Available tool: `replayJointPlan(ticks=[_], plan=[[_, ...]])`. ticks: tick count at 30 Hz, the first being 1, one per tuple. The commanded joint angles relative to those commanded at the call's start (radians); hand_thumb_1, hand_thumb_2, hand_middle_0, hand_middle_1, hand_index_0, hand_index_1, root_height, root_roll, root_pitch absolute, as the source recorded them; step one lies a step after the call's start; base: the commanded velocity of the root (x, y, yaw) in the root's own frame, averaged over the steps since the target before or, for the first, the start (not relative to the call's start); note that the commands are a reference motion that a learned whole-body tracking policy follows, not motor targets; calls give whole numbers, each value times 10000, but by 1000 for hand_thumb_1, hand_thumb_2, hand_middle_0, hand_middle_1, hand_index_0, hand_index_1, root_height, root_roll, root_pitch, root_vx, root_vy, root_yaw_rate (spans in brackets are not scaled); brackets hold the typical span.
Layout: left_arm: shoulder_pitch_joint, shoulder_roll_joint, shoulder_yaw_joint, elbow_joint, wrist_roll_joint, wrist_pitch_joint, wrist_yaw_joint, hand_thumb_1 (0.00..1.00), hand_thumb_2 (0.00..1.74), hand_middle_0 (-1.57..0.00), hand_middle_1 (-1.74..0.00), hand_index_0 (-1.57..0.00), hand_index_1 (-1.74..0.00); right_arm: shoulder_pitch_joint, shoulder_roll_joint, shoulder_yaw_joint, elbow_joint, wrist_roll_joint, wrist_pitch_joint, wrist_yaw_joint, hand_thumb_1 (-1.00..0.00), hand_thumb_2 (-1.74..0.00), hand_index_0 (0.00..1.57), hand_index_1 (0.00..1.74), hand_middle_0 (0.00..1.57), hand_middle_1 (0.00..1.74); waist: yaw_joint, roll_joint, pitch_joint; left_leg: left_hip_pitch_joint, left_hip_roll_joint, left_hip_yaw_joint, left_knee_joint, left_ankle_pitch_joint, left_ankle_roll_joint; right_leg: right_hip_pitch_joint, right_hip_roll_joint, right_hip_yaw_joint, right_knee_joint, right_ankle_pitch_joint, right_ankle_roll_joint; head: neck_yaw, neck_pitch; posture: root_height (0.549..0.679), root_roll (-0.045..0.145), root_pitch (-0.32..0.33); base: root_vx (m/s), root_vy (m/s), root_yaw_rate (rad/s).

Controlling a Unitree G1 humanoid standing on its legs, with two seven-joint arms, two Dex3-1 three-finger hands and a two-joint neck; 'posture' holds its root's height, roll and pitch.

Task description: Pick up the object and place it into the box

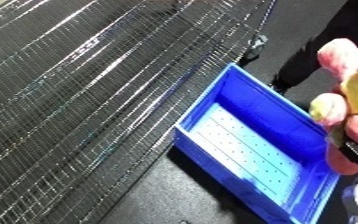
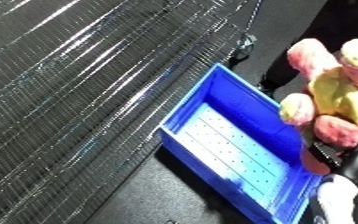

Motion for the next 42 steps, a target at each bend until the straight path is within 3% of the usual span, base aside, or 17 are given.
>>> replayJointPlan(ticks=[3, 4, 5, 8, 14, 22, 27, 42], plan=[[-18, 46, 4, 44, 57, -33, -35, 1000, 1740, -1570, -1740, -1570, -1740, -58, -120, -22, 457, 43, 85, -18, -250, -435, 393, 435, 393, 435, 13, 58, 0, 44, 6, 23, -43, 2, -6, 21, 8, 4, -38, 4, -1, -4, -54, 632, 110, -133, 8, 2, -27], [-18, 46, 4, 44, 57, -33, -35, 1000, 1740, -1570, -1740, -1570, -1740, -58, -120, -22, 457, 43, 85, -18, -250, -435, 393, 435, 393, 435, 13, 58, 0, 44, 6, 23, -43, 2, -6, 21, 8, 4, -38, 4, -1, -4, -54, 632, 110, -133, 9, 0, -23], [-25, 83, 22, 76, 111, -37, -67, 1000, 1740, -1570, -1740, -1570, -1740, -26, -243, -10, 783, -33, 205, 10, -150, -261, 235, 261, 235, 261, 43, 80, 0, 67, 17, 29, -69, 4, -11, 34, 14, 6, -58, 1, 4, 11, -83, 633, 110, -131, 9, -3, -2], [-44, 130, 52, 87, 180, -40, -108, 1000, 1740, -1570, -1740, -1570, -1740, 80, -474, 48, 1141, -354, 456, 60, 0, 0, 0, 0, 0, 0, 108, 98, 0, 77, 33, 31, -111, 22, -20, 41, 18, -1, -75, -8, 18, 26, -111, 633, 109, -128, 4, -9, 13], [-61, 130, 71, 88, 245, -11, -123, 1000, 1740, -1570, -1740, -1570, -1740, 114, -561, 200, 1197, -640, 613, 123, 0, 0, 0, 0, 0, 0, 231, 126, 0, 83, 39, 9, -148, 54, -26, 61, 23, -14, -71, -46, 33, 104, -217, 634, 108, -126, 3, -11, 22], [-38, 148, 93, 34, 231, 89, -183, 1000, 1740, -1570, -1740, -1570, -1740, 27, -243, 484, 1148, -270, 546, 356, 0, 0, 0, 0, 0, 0, 436, 85, 0, 81, 58, -73, -188, 99, -34, 115, 23, -98, -65, -88, 37, 140, -350, 635, 107, -128, 5, -15, 58], [27, 172, 240, 6, 215, 207, -216, 1000, 1740, -1570, -1740, -1570, -1740, 71, -93, 853, 947, 4, 544, 839, 0, 0, 0, 0, 0, 0, 594, -37, 0, 78, 74, -142, -220, 150, -40, 153, 37, -151, -70, -99, 26, 131, -417, 635, 106, -130, -2, -19, 48], [382, 127, 864, -204, 327, 561, -183, 1000, 1740, -1570, -1740, -1570, -1740, -7, 868, 2347, -2196, -1016, 894, 1640, 0, 0, 0, 0, 0, 0, 1303, -513, -26, -111, 131, -594, -162, 319, 3, 283, 149, -454, 63, -101, -26, -1802, -163, 635, 94, -145, -16, -25, 113]])
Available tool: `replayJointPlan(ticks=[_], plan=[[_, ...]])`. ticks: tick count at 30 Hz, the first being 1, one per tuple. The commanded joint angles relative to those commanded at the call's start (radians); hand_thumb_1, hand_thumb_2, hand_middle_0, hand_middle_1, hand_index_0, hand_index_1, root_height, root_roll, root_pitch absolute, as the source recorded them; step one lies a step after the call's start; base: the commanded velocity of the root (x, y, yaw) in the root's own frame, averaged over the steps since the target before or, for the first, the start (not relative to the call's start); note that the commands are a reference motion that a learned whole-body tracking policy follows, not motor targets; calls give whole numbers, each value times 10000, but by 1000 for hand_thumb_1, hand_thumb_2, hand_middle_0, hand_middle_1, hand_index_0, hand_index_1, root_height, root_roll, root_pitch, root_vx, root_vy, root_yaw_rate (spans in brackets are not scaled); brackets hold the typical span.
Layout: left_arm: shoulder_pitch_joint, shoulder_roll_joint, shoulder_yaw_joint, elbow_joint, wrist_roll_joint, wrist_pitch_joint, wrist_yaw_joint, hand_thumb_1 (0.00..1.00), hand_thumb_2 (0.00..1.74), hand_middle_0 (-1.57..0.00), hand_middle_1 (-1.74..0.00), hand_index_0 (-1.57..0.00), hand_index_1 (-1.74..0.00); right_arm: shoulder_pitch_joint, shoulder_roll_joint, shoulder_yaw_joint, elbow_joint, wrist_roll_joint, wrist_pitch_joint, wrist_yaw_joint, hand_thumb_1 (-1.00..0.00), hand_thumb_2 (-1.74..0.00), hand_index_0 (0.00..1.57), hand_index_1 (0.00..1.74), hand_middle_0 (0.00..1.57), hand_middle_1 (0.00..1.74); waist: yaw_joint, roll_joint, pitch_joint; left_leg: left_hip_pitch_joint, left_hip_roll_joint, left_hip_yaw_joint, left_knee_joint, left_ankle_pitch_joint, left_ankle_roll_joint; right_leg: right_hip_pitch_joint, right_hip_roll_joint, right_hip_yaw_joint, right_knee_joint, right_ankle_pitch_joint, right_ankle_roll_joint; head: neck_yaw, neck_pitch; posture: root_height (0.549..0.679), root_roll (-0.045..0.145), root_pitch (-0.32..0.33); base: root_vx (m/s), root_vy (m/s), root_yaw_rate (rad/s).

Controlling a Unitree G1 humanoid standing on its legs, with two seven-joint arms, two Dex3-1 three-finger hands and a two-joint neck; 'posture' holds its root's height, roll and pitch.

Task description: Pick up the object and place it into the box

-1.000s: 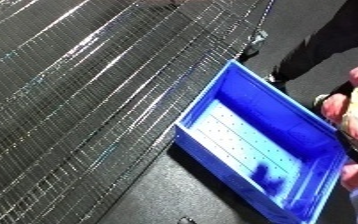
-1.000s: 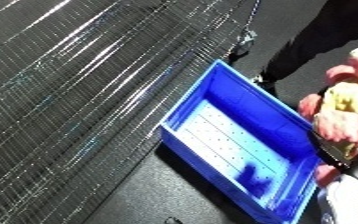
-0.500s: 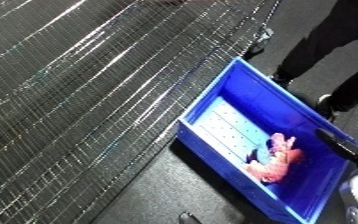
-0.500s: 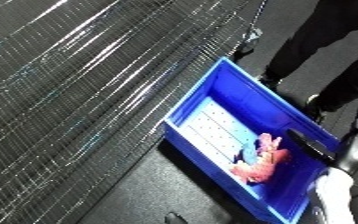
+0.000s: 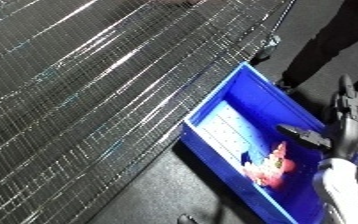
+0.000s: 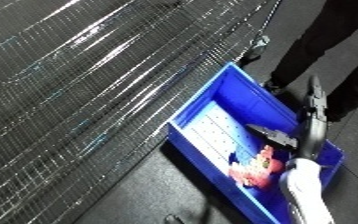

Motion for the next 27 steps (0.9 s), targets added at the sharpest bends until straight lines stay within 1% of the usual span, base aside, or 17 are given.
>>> replayJointPlan(ticks=[3, 6, 7, 9, 12, 13, 16, 18, 19, 20, 23, 27], plan=[[81, 3, 111, -77, 66, 86, -16, 1000, 1740, -1570, -1740, -1570, -1740, -75, 50, 346, -521, -453, 212, 151, 0, 0, 0, 0, 0, 0, 255, -94, -2, -88, -24, -150, 26, 43, 13, 19, 11, -86, 54, -8, -12, -581, 53, 634, 90, -148, -30, -27, 179], [232, -6, 287, -153, 168, 208, -24, 1000, 1740, -1570, -1740, -1570, -1740, -228, 99, 834, -1116, -867, 453, 420, 0, 0, 0, 0, 0, 0, 584, -193, -4, -189, -40, -298, 51, 97, 10, 31, 7, -187, 145, -22, -12, -1273, 187, 634, 87, -152, -27, -31, 159], [232, -6, 287, -153, 168, 208, -24, 1000, 1740, -1570, -1740, -1570, -1740, -228, 99, 834, -1116, -867, 453, 420, 0, 0, 0, 0, 0, 0, 584, -193, -4, -189, -40, -298, 51, 97, 10, 31, 7, -187, 145, -22, -12, -1273, 187, 634, 87, -152, -21, -26, 121], [336, -17, 402, -198, 199, 251, -1, 1000, 1740, -1570, -1740, -1570, -1740, -318, 143, 1081, -1382, -968, 535, 584, 0, 0, 0, 0, 0, 0, 727, -225, -10, -226, -54, -358, 74, 107, 11, 36, 2, -216, 194, -37, -17, -1693, 271, 634, 87, -154, -16, -20, 114], [525, -62, 677, -324, 260, 307, 80, 1000, 1740, -1570, -1740, -1570, -1740, -548, 255, 1620, -1877, -1193, 712, 937, 0, 0, 0, 0, 0, 0, 1007, -291, -25, -321, -92, -496, 179, 101, 15, 31, 9, -251, 308, -79, -32, -2470, 325, 633, 85, -158, -9, -14, 92], [525, -62, 677, -324, 260, 307, 80, 1000, 1740, -1570, -1740, -1570, -1740, -548, 255, 1620, -1877, -1193, 712, 937, 0, 0, 0, 0, 0, 0, 1007, -291, -25, -321, -92, -496, 179, 101, 15, 31, 9, -251, 308, -79, -32, -2470, 325, 633, 85, -158, -8, -12, 83], [558, -104, 820, -413, 312, 334, 157, 1000, 1740, -1570, -1740, -1570, -1740, -858, 329, 2155, -2066, -1350, 835, 1162, 0, 0, 0, 0, 0, 0, 1283, -357, -25, -437, -127, -639, 304, 97, 22, 8, 29, -293, 435, -154, -51, -3434, 287, 631, 82, -161, -4, -13, 103], [517, -117, 843, -419, 360, 355, 196, 1000, 1740, -1570, -1740, -1570, -1740, -1017, 378, 2419, -2081, -1406, 883, 1231, 0, 0, 0, 0, 0, 0, 1414, -386, -23, -488, -143, -710, 348, 103, 28, -6, 34, -320, 503, -197, -56, -3700, 286, 631, 80, -161, 1, -11, 120], [517, -117, 843, -419, 360, 355, 196, 1000, 1740, -1570, -1740, -1570, -1740, -1017, 378, 2419, -2081, -1406, 883, 1231, 0, 0, 0, 0, 0, 0, 1414, -386, -23, -488, -143, -710, 348, 103, 28, -6, 34, -320, 503, -197, -56, -3700, 286, 631, 80, -161, 2, -9, 112], [465, -135, 865, -400, 404, 381, 238, 1000, 1740, -1570, -1740, -1570, -1740, -1172, 451, 2664, -2063, -1428, 923, 1278, 0, 0, 0, 0, 0, 0, 1524, -421, -15, -523, -153, -767, 373, 110, 30, -18, 34, -345, 572, -238, -55, -4058, 257, 630, 79, -161, 9, -2, 89], [407, -159, 901, -387, 443, 417, 292, 1000, 1740, -1570, -1740, -1570, -1740, -1386, 521, 2986, -2033, -1474, 994, 1338, 0, 0, 0, 0, 0, 0, 1670, -487, 11, -578, -165, -843, 411, 121, 35, -43, 41, -383, 678, -294, -59, -4451, 258, 630, 78, -161, 12, 1, 80], [355, -143, 941, -527, 454, 412, 353, 1000, 1740, -1570, -1740, -1570, -1740, -1613, 493, 3276, -1969, -1553, 1107, 1382, 0, 0, 0, 0, 0, 0, 1844, -552, 26, -688, -193, -954, 470, 136, 42, -115, 52, -430, 829, -374, -74, -5000, 142, 629, 76, -158, 15, 6, 90]])
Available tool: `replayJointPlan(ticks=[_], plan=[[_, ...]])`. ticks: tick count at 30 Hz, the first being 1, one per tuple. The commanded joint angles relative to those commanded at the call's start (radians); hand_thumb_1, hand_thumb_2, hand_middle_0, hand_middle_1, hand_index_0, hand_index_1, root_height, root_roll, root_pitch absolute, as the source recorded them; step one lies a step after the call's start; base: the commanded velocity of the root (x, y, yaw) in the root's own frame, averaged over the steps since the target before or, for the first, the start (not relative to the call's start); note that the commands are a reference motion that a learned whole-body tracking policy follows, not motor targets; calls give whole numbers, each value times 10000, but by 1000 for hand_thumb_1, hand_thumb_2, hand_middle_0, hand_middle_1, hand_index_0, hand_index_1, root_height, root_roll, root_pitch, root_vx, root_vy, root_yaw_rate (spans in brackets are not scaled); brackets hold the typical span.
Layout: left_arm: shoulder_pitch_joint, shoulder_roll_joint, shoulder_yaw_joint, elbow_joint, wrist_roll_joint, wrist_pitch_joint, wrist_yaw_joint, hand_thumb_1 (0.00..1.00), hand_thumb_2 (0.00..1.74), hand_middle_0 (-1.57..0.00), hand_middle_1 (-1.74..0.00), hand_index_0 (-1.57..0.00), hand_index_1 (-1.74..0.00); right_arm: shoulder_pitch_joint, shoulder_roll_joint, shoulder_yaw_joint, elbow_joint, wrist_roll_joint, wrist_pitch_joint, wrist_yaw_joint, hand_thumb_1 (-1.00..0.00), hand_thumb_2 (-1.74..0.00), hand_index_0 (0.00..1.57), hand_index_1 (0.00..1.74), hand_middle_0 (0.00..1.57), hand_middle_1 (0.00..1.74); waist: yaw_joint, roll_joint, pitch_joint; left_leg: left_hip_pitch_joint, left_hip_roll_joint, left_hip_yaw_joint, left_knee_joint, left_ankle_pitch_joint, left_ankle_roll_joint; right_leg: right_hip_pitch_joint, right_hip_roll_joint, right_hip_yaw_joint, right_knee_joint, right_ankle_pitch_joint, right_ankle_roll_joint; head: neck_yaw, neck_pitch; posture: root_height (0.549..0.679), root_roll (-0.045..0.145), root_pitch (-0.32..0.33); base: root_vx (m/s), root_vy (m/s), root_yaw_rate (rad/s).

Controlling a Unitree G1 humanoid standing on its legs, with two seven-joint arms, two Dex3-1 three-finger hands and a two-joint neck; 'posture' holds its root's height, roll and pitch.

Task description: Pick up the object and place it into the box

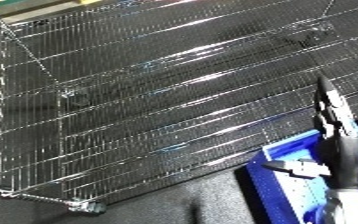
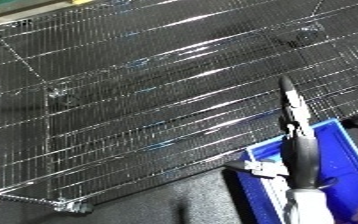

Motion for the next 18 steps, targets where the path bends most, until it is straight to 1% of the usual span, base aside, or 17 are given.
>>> replayJointPlan(ticks=[5, 12, 18], plan=[[-84, 2, 28, -202, -12, -6, 119, 1000, 1740, -1570, -1740, -1570, -1740, -243, -15, 226, 137, 26, 75, -16, 0, 0, 0, 0, 0, 0, 195, -52, 0, -123, -35, -120, 27, 20, 9, -94, -17, -74, 183, -104, -3, -474, 65, 628, 73, -153, 17, 3, 97], [-190, 18, 71, -247, 48, -4, 223, 1000, 1740, -1570, -1740, -1570, -1740, -415, 83, 517, 391, 170, 102, 30, 0, 0, 0, 0, 0, 0, 380, -94, 0, -183, -54, -215, 26, 27, 9, -116, -42, -149, 264, -166, -2, -770, 134, 628, 71, -148, 18, 1, 69], [-211, -1, 177, -287, 77, -37, 313, 1000, 1740, -1570, -1740, -1570, -1740, -470, 152, 716, 576, 62, 165, 76, 0, 0, 0, 0, 0, 0, 525, -114, 0, -202, -53, -293, -22, 47, 9, -105, -62, -222, 310, -226, 8, -974, 179, 628, 69, -145, 17, 5, 57]])
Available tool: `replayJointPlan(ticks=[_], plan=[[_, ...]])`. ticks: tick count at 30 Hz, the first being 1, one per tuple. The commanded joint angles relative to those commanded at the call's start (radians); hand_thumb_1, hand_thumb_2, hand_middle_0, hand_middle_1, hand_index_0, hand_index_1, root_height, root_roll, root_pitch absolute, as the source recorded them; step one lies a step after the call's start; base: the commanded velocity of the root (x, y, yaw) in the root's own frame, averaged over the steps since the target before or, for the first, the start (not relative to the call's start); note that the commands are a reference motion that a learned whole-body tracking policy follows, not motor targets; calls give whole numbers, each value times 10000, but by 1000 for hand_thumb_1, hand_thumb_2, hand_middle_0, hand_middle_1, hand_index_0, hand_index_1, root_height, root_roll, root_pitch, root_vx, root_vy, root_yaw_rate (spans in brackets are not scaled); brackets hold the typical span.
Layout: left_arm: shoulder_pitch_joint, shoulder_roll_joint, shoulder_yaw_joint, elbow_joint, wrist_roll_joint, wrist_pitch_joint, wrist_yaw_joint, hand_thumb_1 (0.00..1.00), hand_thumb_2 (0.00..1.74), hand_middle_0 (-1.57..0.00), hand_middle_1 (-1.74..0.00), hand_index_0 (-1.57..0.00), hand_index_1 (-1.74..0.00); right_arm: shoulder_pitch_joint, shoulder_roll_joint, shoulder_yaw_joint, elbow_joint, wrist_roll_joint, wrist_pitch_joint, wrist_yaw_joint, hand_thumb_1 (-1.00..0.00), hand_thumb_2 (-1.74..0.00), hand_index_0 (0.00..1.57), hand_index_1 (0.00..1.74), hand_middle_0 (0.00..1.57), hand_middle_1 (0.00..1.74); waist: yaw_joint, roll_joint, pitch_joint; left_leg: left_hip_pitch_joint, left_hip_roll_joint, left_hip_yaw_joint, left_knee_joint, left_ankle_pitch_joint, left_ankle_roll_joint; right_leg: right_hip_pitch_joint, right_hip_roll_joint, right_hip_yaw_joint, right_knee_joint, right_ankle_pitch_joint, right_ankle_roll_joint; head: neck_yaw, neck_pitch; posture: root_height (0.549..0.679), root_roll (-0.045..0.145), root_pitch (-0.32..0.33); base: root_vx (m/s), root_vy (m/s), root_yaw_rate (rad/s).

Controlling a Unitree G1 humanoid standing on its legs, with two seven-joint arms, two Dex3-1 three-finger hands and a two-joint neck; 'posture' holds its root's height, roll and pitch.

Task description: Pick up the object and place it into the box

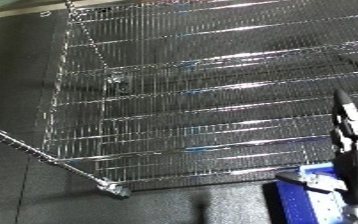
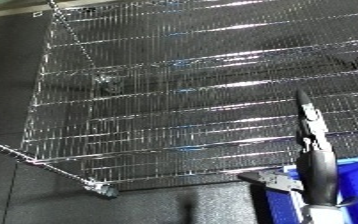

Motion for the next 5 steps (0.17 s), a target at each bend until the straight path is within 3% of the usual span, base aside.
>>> replayJointPlan(ticks=[5], plan=[[-57, -27, 10, -1, 56, -6, 54, 1000, 1740, -1570, -1740, -1570, -1740, -17, 55, 91, 123, -139, 16, -44, 0, 0, 0, 0, 0, 0, 58, -21, 0, 0, 10, -28, -20, 7, -7, 1, -13, -35, -5, -7, 13, -10, 51, 628, 68, -144, 11, 5, 20]])
